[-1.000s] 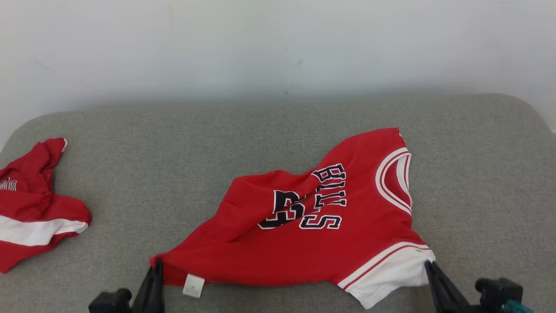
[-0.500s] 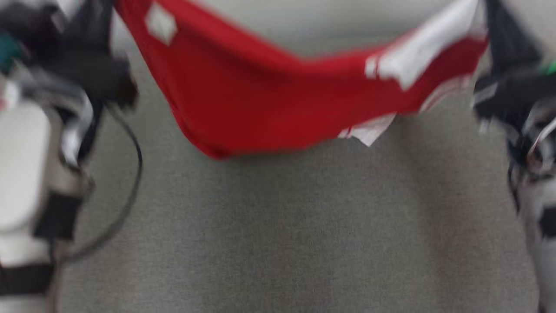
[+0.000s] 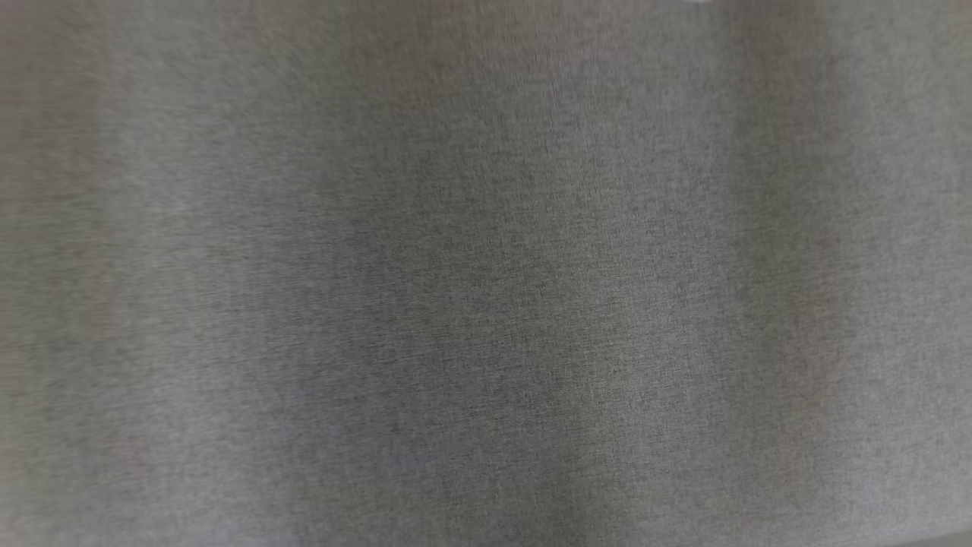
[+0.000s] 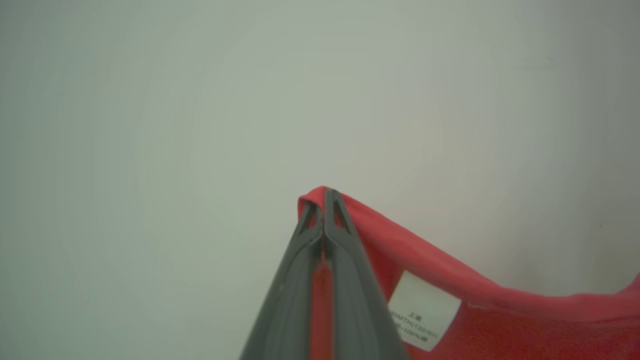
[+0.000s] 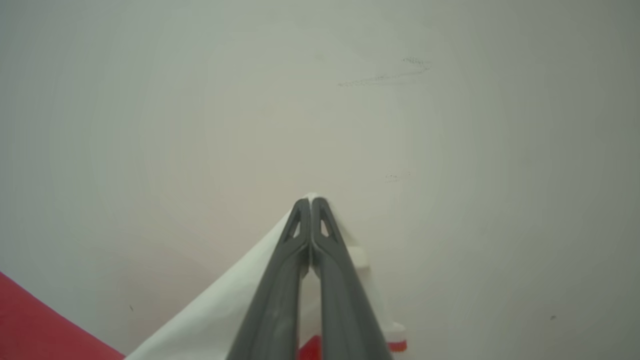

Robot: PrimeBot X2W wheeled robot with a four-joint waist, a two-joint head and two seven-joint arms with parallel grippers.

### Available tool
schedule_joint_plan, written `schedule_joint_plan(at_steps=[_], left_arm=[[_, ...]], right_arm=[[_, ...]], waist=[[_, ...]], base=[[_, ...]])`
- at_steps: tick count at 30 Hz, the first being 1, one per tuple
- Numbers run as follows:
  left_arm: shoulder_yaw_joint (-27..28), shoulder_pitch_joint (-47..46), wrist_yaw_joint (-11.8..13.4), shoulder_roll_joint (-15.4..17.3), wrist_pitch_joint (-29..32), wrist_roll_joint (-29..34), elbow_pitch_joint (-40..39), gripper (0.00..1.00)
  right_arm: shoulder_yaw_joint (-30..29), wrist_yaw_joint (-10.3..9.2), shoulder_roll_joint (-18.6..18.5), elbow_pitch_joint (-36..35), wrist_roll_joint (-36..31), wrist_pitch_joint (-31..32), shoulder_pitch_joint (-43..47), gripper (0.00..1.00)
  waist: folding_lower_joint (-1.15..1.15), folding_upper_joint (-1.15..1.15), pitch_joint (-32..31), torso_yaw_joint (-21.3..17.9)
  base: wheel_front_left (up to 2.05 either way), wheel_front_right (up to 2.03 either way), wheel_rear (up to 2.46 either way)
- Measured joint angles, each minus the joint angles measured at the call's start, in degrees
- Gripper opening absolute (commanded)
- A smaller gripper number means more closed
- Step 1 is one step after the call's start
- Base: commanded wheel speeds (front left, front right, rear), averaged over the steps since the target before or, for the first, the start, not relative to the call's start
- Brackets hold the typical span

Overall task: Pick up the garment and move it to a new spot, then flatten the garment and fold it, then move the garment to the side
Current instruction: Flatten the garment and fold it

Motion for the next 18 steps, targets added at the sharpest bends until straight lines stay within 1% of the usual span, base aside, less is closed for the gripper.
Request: schedule_joint_plan(at_steps=[5, 8, 10, 12, 15, 18], left_arm=[[-3.58, -7.18, 0.00, -0.31, -3.44, -0.41, 6.61, 0.00], [-4.04, -10.23, -0.02, -0.99, -5.57, -1.55, 10.18, 0.00], [-5.46, -11.99, -0.02, -1.36, -6.10, -1.80, 11.82, 0.00], [-7.03, -13.29, -0.02, -1.45, -6.84, -2.02, 13.21, 0.00], [-8.94, -13.72, -0.02, -1.32, -8.04, -4.07, 14.68, 0.00], [-11.24, -13.05, -0.02, -0.36, -9.42, -6.41, 15.05, 0.00]], right_arm=[[2.11, 0.00, 0.89, 6.99, -1.81, -2.75, -8.53, 0.00], [2.86, 0.00, 0.77, 10.35, -2.19, -4.24, -12.35, 0.00], [3.59, 0.00, 0.76, 11.87, -2.10, -5.06, -14.54, 0.00], [4.64, 0.00, 0.83, 13.21, -1.69, -5.52, -15.73, 0.00], [6.26, 0.00, 0.69, 14.91, -0.68, -6.03, -15.94, 0.00], [8.12, 0.00, -0.13, 15.61, 0.81, -6.64, -15.21, 0.00]], waist=[[-0.01, -0.01, 3.41, -1.43], [-0.01, 0.00, 4.28, -2.16], [-0.03, -0.01, 4.70, -2.30], [-0.04, -0.02, 5.01, -2.35], [-0.03, -0.01, 5.36, -2.49], [-0.03, -0.02, 5.76, -2.52]], base=[[0.00, 0.00, 0.00], [0.00, 0.00, 0.00], [0.00, 0.00, 0.00], [0.00, 0.00, 0.00], [0.00, 0.00, 0.00], [0.00, 0.00, 0.00]])
